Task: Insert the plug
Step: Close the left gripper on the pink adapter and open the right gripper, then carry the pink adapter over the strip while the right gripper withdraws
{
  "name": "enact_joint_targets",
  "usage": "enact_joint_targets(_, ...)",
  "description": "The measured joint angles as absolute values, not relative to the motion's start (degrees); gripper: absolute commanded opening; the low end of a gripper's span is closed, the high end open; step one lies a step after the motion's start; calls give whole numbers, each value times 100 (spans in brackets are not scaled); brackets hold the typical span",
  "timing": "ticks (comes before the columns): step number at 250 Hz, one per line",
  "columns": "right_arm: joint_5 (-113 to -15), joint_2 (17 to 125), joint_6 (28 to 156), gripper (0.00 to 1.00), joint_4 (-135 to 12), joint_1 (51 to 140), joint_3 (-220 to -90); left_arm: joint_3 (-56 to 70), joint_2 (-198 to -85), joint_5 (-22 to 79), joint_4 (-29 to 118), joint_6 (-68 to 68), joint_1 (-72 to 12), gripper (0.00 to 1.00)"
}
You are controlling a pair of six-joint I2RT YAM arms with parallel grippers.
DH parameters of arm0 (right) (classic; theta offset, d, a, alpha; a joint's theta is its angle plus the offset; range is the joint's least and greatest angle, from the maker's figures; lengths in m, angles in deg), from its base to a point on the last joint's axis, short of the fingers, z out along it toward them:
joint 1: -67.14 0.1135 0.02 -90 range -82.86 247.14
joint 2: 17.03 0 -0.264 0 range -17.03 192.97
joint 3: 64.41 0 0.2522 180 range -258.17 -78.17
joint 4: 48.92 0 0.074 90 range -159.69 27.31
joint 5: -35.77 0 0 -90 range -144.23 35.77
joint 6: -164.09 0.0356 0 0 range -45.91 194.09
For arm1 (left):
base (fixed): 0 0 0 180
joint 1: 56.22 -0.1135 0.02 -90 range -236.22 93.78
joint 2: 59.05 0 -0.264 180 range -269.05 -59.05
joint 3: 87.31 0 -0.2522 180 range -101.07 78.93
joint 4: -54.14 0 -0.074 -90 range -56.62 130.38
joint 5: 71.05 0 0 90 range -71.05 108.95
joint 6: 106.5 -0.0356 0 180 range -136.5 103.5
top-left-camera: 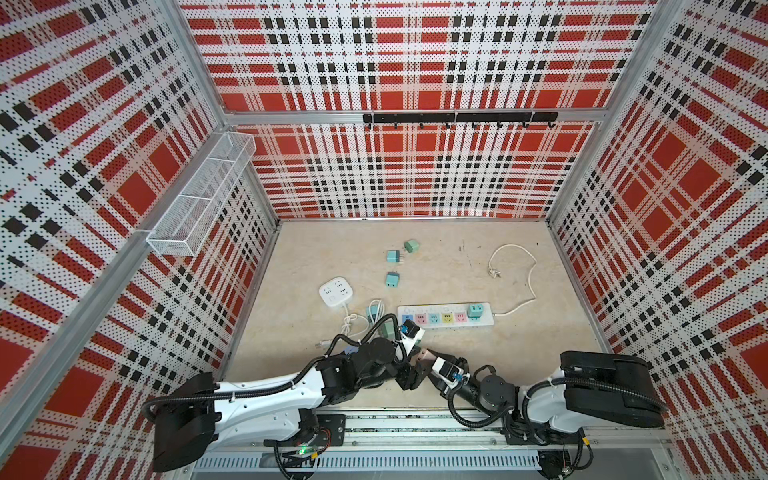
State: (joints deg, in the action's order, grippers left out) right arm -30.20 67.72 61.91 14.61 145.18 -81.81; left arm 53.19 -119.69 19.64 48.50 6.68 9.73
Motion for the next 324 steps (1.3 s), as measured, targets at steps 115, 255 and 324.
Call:
enact_joint_targets(115, -2865, 6770, 6191, 10, 1409, 14544, -8125, 5125, -12399, 1859, 4935, 734, 1010, 26)
enact_joint_targets(255, -2625, 6724, 6337, 100, 1511, 14544, -8131, 5125, -11392, 1743, 4623, 209, 676, 0)
enact_joint_targets(324, -1910, 6538, 6573, 100, 1522, 14406, -8105, 5173, -10159, 810, 4371, -1275, 278, 0)
